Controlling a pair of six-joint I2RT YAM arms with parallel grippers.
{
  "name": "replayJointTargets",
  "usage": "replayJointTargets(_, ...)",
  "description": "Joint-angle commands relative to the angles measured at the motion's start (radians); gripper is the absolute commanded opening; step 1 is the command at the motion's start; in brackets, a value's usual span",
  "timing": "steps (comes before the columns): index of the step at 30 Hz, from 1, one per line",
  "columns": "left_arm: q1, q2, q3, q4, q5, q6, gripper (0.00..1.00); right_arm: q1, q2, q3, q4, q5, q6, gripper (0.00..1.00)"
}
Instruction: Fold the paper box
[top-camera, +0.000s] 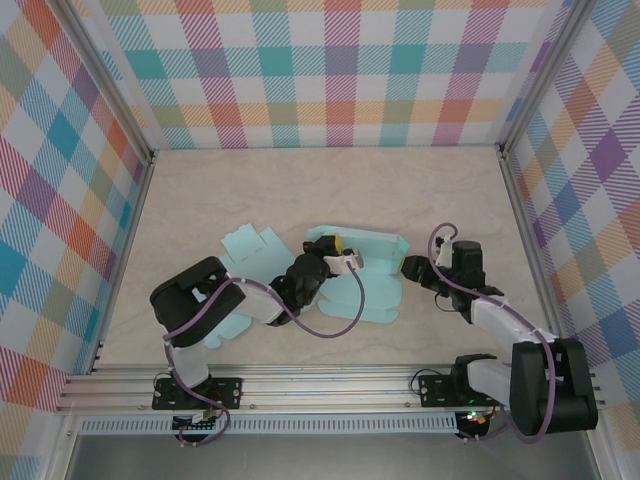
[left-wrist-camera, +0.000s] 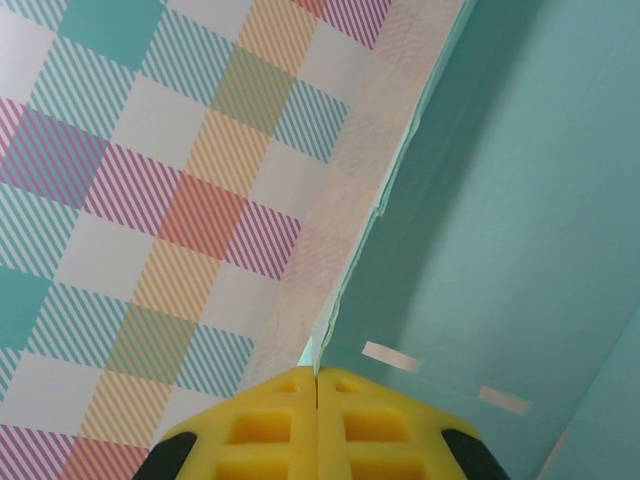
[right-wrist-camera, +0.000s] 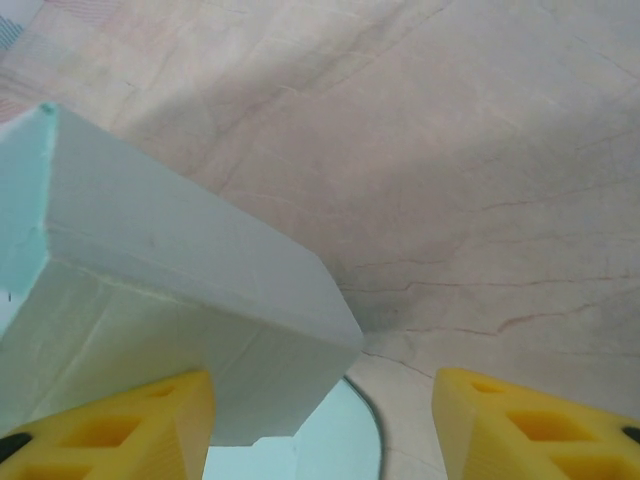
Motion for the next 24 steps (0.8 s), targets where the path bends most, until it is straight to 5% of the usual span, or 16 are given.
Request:
replayJointTargets(1, -0.012, 0.032, 0.029, 0.012, 0.025, 0.006, 0.00, 0.004, 0.013, 0.029, 0.076, -0.050, -0.027, 0.60)
replayJointTargets(24, -0.019, 0.069, 0.055, 0.010, 0.034, 0.000, 0.00, 0.076, 0.161, 0.081, 0.161, 0.004, -0.062, 0.60)
